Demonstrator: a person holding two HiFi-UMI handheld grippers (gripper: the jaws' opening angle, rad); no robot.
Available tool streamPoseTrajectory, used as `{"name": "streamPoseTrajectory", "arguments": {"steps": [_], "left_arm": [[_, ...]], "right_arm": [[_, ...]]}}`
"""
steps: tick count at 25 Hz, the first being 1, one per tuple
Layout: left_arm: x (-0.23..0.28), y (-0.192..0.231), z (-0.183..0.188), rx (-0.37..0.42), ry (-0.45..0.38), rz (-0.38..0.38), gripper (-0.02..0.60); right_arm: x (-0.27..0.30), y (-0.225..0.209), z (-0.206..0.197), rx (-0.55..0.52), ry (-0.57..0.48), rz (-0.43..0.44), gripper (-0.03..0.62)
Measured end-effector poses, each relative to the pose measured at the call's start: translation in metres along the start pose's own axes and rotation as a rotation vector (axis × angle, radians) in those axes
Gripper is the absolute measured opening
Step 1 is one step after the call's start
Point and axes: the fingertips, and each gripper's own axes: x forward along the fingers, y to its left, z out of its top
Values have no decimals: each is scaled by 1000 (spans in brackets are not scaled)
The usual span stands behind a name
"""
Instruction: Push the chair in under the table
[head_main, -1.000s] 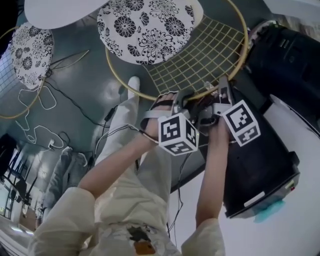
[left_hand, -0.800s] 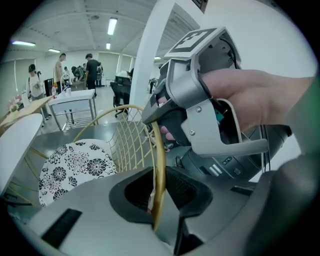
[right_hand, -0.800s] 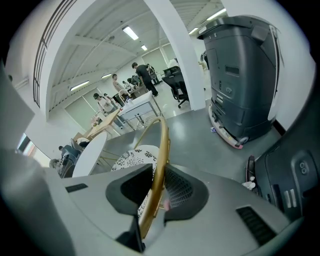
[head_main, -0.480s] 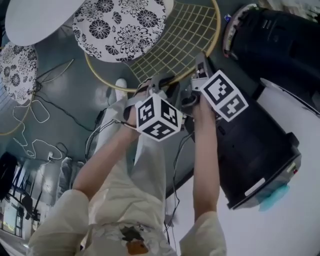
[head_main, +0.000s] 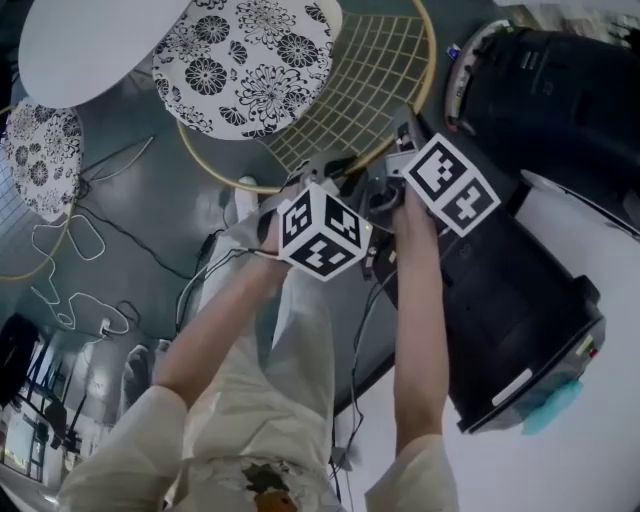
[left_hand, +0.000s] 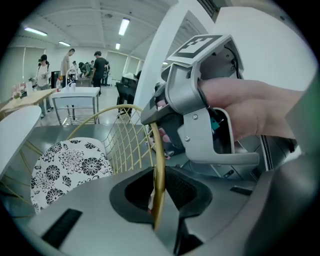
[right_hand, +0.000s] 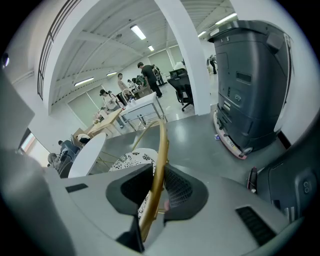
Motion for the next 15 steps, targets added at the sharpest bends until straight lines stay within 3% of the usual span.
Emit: {"name": "streamPoseTrajectory", "arguments": {"steps": [15], "left_arm": [[3, 4, 14, -46, -12, -47, 67]], "right_arm": [[10, 7, 15, -45, -12, 17, 74]]}}
